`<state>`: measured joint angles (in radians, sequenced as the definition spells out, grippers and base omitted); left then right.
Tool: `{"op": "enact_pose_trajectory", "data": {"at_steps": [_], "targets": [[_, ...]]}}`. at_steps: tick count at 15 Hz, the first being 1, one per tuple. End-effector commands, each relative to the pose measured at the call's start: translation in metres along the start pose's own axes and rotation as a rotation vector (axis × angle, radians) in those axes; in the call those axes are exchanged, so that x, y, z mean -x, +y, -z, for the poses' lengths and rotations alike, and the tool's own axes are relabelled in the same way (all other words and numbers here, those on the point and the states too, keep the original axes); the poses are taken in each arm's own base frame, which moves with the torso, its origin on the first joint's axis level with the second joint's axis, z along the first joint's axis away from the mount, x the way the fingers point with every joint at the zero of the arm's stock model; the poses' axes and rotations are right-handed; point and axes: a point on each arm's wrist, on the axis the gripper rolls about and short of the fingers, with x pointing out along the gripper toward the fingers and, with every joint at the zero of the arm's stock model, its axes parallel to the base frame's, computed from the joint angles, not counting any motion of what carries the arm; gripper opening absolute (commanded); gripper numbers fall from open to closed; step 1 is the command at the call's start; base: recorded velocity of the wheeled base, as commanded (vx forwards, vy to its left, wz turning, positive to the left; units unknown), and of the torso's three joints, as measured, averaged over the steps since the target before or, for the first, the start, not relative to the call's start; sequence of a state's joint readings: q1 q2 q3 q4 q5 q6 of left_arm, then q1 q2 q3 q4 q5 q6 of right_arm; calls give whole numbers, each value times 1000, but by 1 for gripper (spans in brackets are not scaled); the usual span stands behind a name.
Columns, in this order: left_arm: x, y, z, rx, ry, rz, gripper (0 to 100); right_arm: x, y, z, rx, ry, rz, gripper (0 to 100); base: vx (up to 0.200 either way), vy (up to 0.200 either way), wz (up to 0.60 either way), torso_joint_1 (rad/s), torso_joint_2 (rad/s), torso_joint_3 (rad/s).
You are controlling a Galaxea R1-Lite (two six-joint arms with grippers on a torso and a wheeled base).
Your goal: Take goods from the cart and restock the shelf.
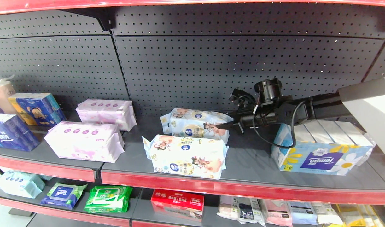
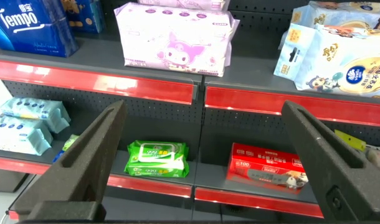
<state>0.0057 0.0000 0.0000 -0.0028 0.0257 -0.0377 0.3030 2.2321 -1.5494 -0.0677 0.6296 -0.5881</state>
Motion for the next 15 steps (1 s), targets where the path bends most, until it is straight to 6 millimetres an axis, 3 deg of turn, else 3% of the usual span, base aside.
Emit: {"op": "enact_pose_trajectory", "data": {"at_steps": [1,15], "targets": [[0,0,0,1,0,-1,100,-1,1,0,-1,1,-5,0,0,0,0,0,0,0],[0,0,0,-1,0,-1,100,-5,2,0,16,-2,-13,0,0,0,0,0,0,0]]}}
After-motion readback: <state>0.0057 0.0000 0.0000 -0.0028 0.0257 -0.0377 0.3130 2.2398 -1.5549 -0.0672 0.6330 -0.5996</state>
